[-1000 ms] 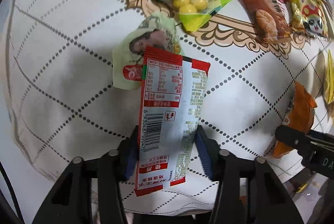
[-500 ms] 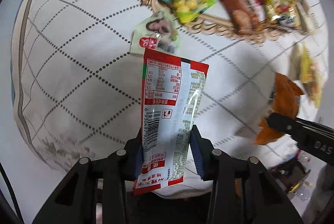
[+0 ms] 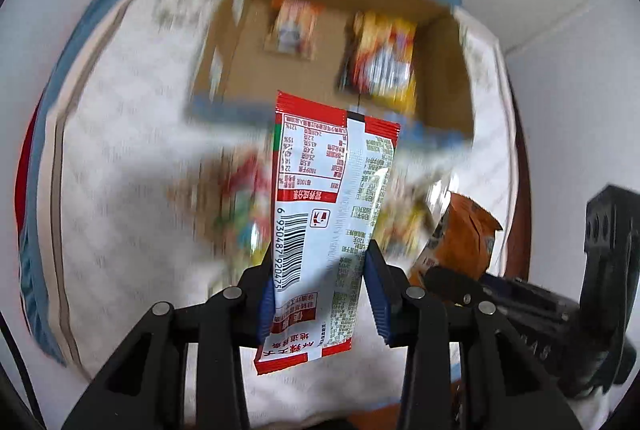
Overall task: Organize snacks
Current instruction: 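Carry both packets into the box and release them beside the others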
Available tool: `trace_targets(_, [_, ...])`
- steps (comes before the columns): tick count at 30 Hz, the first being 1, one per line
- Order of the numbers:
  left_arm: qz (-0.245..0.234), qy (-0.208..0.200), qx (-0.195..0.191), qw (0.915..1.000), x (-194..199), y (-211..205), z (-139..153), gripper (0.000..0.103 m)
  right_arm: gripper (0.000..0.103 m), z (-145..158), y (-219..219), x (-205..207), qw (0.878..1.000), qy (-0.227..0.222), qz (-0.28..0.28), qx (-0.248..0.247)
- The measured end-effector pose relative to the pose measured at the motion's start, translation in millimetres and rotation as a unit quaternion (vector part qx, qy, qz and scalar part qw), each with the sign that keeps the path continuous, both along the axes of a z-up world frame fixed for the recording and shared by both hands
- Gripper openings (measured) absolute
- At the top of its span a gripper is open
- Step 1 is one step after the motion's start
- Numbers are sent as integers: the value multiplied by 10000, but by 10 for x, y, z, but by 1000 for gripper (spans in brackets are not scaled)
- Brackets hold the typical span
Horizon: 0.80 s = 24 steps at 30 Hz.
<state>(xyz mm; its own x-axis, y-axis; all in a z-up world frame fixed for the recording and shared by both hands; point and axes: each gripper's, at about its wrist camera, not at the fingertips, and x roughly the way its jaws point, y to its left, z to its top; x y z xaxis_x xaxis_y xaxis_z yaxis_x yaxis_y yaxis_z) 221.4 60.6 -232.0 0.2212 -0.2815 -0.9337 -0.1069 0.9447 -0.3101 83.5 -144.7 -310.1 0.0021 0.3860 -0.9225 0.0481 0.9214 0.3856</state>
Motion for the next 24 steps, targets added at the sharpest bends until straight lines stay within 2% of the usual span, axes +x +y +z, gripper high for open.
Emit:
trace_targets(3, [14, -119, 38, 9999, 463, 71, 111, 36, 44, 132, 142, 528, 9992, -403, 18, -73])
trace_targets(6, [-35, 49, 99, 9999, 1002, 114, -48, 36, 44, 118, 295, 1066, 9989, -460, 1, -9])
trace_targets(11, [-14, 568, 134, 9983, 1585, 265, -450, 36, 44, -283, 628, 1859, 9994, -304, 49, -173])
trace_targets(17, [-101, 989, 90, 9950, 1912, 350, -792, 36, 44, -750, 823, 2265, 9992, 88, 178, -336])
trace_targets(24, [-175, 1466, 111, 9890, 1999, 390, -1118, 41, 46, -1215, 1067, 2435, 9968, 520, 472, -393])
